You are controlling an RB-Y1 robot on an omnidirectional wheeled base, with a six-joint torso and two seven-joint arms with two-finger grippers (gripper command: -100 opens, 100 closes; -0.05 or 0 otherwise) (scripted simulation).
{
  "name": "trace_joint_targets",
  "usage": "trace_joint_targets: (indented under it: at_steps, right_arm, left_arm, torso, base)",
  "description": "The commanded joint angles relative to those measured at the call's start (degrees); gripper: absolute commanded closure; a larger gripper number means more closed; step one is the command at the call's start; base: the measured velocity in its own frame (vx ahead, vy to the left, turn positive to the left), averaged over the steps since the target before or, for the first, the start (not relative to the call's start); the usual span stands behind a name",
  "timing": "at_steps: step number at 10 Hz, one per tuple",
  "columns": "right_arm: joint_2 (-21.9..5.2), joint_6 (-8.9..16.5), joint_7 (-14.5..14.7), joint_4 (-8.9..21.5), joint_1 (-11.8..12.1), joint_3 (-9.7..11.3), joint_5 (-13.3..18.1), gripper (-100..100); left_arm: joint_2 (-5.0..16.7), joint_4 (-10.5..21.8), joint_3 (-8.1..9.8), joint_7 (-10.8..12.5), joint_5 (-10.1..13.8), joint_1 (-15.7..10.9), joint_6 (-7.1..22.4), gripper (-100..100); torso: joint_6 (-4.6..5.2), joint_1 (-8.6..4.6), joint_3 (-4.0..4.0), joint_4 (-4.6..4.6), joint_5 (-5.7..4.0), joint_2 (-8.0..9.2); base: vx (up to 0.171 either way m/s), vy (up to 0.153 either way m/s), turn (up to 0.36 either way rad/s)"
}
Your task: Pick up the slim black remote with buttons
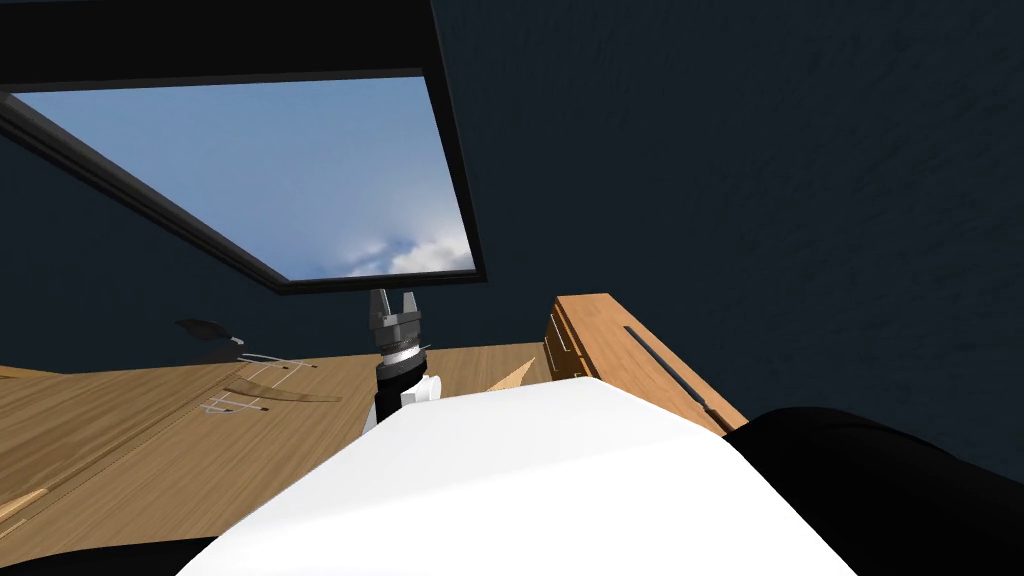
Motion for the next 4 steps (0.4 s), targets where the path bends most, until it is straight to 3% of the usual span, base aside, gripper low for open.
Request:
trace_joint_targets:
  at_steps: [1, 2, 3, 4]
  right_arm:
    - [-1.66, -0.14, -0.4, -1.05, -0.09, -0.04, -0.4, 100]
    - [-3.09, -0.21, -0.66, -2.02, 0.01, -0.22, -0.72, 100]
    - [-2.35, -0.26, -0.41, -1.46, 0.44, -0.54, -0.56, 100]
    - [-2.51, -0.29, -0.47, -1.56, 0.45, -0.58, -0.6, 0]
  left_arm:
    - [0.0, 0.0, 0.0, 0.0, 0.0, 0.0, 0.0, 0]
    - [0.0, 0.0, 0.0, 0.0, 0.0, 0.0, 0.0, 0]
    - [0.0, 0.0, 0.0, 0.0, 0.0, 0.0, 0.0, 0]
    - [0.0, 0.0, 0.0, 0.0, 0.0, 0.0, 0.0, 0]
  torso:
    - [0.0, 0.0, 0.0, 0.0, 0.0, 0.0]
    - [-0.01, 0.01, 0.0, 0.0, 0.0, -0.01]
    - [-0.02, 0.02, -0.01, 0.01, 0.0, -0.02]
    - [-0.02, -0.01, -0.01, 0.01, -0.03, -0.02]
  base:
    - [-0.009, 0.009, -0.034]
    - [-0.008, 0.01, -0.045]
    - [0.0, 0.0, 0.0]
    - [0.0, 0.0, 0.0]
